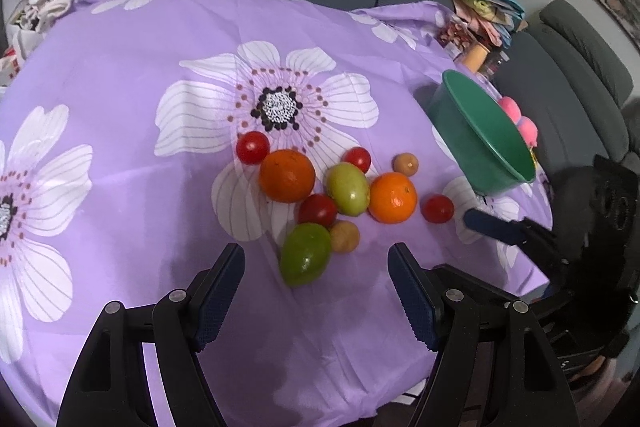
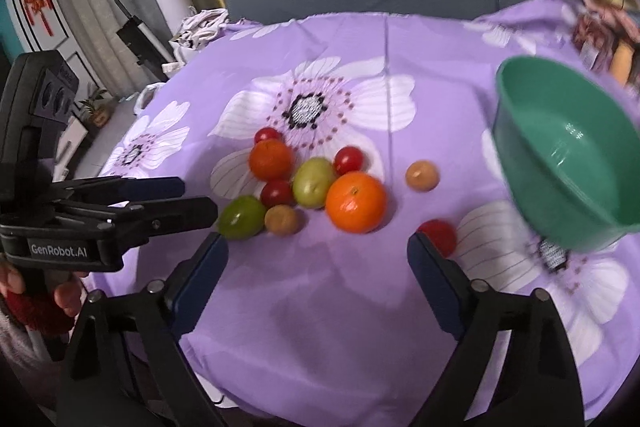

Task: Organize fruits
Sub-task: 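Close the left tool on the green lime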

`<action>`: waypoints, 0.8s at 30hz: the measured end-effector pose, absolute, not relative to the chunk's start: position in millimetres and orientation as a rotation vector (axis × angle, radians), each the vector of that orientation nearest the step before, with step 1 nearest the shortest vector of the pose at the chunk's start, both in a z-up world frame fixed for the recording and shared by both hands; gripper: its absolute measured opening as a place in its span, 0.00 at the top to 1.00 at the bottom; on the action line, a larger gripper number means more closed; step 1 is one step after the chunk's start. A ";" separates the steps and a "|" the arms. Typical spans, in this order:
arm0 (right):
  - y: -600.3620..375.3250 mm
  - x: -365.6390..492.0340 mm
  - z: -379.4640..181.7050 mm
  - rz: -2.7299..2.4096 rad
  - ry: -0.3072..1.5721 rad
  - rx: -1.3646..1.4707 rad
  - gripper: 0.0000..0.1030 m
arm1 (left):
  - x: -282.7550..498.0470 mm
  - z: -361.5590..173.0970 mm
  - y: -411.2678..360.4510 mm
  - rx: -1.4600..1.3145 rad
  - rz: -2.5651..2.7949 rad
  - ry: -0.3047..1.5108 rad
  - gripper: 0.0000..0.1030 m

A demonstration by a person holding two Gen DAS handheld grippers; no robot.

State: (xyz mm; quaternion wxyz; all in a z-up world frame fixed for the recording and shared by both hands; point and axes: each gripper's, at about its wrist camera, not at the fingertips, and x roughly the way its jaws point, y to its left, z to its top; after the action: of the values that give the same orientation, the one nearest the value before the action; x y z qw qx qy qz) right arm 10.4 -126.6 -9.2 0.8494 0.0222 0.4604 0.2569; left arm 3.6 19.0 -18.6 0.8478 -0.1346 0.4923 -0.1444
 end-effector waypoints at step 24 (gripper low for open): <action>-64.5 26.6 -56.4 0.765 1.114 0.155 0.59 | 29.3 -48.4 23.1 -0.287 -0.401 1.135 0.52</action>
State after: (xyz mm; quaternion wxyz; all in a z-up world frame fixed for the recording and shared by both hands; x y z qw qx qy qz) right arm 26.6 -64.5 -56.4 0.7774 0.0715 0.5152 0.3536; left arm 29.3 23.1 -48.4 0.8148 -0.1343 0.5318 -0.1877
